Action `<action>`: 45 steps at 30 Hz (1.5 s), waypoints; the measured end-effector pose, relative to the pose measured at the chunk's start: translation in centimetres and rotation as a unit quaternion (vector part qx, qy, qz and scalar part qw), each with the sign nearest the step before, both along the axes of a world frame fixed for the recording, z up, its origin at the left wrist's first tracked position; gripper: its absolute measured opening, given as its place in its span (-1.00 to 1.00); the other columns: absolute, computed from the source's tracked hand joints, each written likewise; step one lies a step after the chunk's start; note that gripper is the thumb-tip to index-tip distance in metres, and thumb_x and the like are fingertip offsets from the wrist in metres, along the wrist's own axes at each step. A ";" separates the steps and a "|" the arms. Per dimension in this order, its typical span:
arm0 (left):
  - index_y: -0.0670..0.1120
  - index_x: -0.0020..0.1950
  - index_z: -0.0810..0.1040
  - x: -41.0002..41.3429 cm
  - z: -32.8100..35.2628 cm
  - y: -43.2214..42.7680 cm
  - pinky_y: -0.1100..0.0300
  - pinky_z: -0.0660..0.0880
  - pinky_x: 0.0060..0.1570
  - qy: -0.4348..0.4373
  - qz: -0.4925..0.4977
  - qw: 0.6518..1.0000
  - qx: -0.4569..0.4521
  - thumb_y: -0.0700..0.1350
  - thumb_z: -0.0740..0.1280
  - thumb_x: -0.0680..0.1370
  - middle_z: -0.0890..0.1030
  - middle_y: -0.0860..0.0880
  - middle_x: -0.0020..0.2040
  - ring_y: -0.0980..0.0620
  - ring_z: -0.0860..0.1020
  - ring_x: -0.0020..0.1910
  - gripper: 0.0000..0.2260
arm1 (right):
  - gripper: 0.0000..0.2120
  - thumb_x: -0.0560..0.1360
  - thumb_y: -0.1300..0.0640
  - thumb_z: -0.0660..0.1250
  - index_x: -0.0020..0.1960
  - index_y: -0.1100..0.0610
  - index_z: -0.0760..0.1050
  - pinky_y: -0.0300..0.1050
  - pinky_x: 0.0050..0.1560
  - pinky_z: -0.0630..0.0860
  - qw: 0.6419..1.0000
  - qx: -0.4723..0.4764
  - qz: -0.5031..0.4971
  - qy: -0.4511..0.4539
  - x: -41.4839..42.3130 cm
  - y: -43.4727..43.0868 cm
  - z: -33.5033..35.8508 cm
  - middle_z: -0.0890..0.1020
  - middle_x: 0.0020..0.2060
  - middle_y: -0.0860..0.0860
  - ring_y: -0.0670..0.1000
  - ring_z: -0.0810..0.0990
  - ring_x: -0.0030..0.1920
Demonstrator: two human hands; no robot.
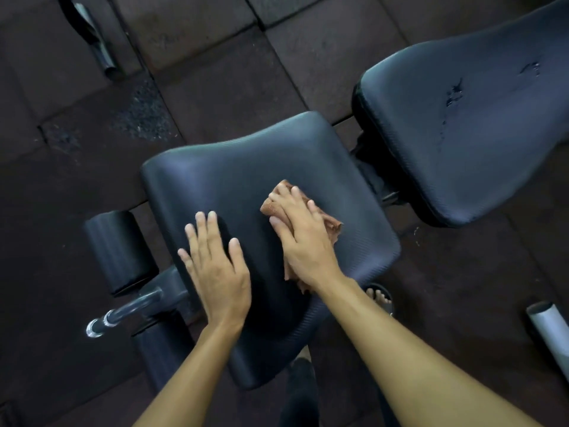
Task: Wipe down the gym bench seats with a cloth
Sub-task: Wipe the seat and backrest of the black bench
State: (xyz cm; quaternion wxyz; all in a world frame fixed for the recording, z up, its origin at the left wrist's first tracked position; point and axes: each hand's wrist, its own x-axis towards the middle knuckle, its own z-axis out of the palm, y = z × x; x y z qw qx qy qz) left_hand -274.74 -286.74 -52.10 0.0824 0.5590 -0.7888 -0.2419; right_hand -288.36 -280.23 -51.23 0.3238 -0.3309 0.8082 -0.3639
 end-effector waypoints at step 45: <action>-0.04 0.61 -0.01 -37.1 -5.1 3.5 -0.08 -0.17 0.55 0.030 -0.083 0.996 0.000 -0.01 -0.01 0.69 -0.06 0.01 0.62 0.01 -0.16 0.59 -0.51 | -0.48 0.68 -0.14 0.01 0.60 -0.03 0.09 0.04 0.57 0.04 0.902 0.083 0.282 0.316 -33.6 16.3 -3.4 0.10 0.60 -0.03 -0.01 0.01 0.60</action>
